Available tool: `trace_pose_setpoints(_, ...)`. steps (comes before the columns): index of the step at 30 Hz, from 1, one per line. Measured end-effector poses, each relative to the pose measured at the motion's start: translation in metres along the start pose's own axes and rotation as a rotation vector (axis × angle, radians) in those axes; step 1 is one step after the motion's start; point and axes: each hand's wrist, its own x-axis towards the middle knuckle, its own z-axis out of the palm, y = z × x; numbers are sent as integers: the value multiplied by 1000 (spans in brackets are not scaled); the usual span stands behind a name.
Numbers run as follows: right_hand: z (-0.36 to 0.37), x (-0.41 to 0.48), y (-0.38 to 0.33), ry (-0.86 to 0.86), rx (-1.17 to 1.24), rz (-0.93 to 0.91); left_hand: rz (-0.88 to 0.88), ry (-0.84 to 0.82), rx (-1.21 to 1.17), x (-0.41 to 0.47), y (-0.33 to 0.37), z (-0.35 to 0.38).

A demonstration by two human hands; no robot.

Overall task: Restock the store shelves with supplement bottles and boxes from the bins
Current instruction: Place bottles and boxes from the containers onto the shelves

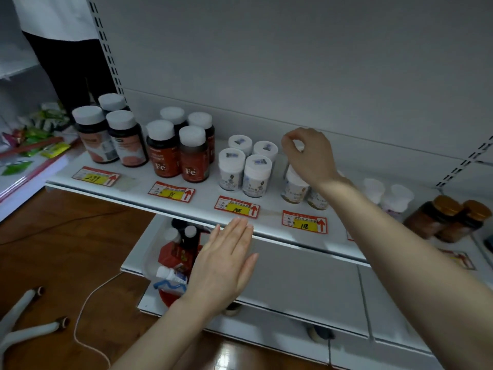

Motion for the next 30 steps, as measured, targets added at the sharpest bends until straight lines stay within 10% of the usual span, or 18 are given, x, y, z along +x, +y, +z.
trace_pose_setpoints(14, 90, -131, -111, 105, 24, 214, 8, -302, -2, -107, -166, -15)
trace_pose_setpoints(30, 294, -184, -52, -318, 74, 342, -298, -423, -153, -139, -260, 105)
